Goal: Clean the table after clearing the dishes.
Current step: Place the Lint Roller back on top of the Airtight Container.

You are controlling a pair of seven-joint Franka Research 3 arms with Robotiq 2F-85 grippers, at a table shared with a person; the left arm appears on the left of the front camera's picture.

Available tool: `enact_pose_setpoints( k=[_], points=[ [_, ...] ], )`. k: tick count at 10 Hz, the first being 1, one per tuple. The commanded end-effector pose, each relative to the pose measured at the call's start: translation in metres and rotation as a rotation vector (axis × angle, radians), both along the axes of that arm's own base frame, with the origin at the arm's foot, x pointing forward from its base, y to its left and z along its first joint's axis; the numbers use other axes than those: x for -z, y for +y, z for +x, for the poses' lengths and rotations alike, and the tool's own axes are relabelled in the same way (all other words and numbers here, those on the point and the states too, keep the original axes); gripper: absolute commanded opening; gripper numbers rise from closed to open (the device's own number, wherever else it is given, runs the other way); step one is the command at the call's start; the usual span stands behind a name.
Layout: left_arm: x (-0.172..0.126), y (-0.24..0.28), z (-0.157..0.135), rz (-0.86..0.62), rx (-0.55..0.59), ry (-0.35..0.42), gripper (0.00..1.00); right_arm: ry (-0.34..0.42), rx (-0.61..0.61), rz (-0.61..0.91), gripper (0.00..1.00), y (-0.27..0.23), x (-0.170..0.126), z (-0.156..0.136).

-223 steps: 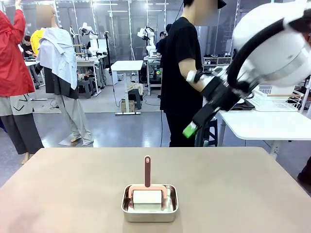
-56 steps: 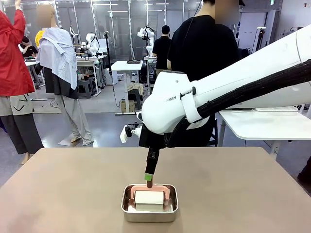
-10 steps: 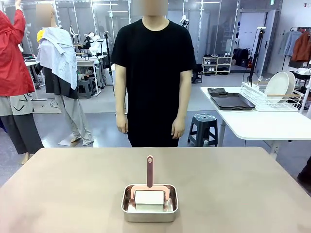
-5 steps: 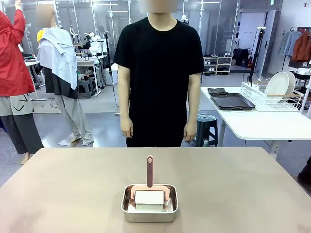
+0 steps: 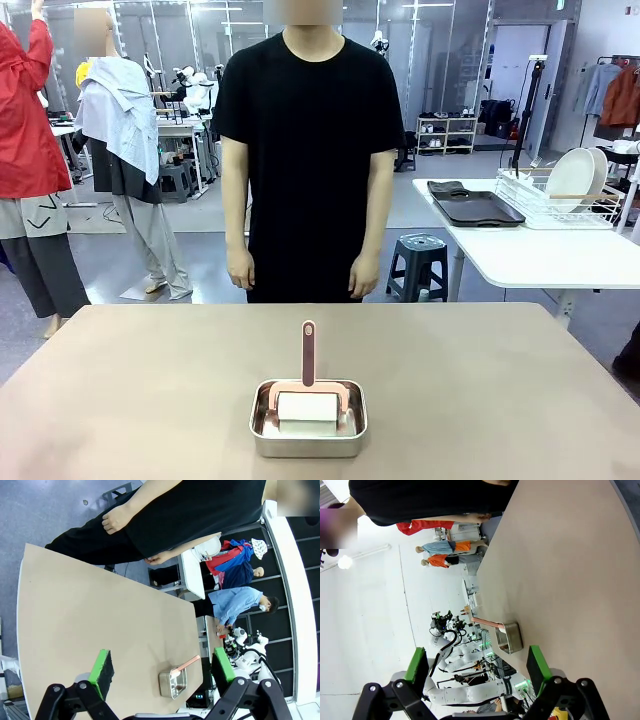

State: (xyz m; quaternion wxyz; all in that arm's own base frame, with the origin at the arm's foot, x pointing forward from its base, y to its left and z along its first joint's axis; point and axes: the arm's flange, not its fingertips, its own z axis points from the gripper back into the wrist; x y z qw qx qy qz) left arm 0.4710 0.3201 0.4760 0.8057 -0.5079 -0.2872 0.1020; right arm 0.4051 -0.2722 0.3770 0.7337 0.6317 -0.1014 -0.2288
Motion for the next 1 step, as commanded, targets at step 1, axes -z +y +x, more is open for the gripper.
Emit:
enact_pose_setpoints(
  k=[1],
  points=[
    [-0.0016,0.0013,-0.0022,0.009,0.0,-0.003,1.0,-0.019,-0.014,-0.004,1.0,0.0017,0.0,-0.0048]
  ],
)
